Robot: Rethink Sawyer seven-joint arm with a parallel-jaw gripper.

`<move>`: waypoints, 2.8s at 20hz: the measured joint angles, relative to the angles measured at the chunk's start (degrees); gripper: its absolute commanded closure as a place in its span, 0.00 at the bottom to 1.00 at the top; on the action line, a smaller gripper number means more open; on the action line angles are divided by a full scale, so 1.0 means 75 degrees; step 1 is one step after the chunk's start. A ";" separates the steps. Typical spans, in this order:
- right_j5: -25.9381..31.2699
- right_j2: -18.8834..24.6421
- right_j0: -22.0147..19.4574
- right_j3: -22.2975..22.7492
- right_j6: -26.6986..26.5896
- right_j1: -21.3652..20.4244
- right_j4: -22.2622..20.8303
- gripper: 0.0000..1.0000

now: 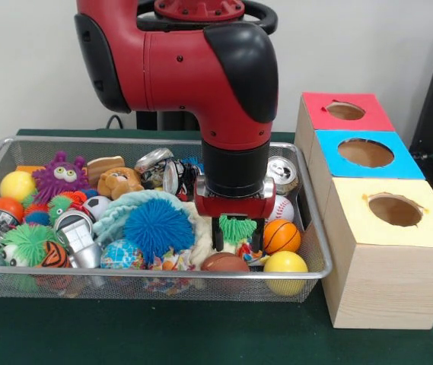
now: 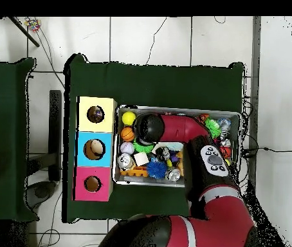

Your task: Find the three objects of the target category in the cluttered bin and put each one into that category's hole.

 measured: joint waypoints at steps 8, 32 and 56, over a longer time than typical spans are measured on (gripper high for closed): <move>-0.0002 0.0109 -0.0069 0.0066 0.0000 0.0068 0.0002 0.00; -0.0462 0.0668 -0.0581 0.0261 0.0000 0.0512 0.0020 1.00; 0.0148 0.0944 -0.1079 0.0757 0.0000 -0.0972 0.0162 1.00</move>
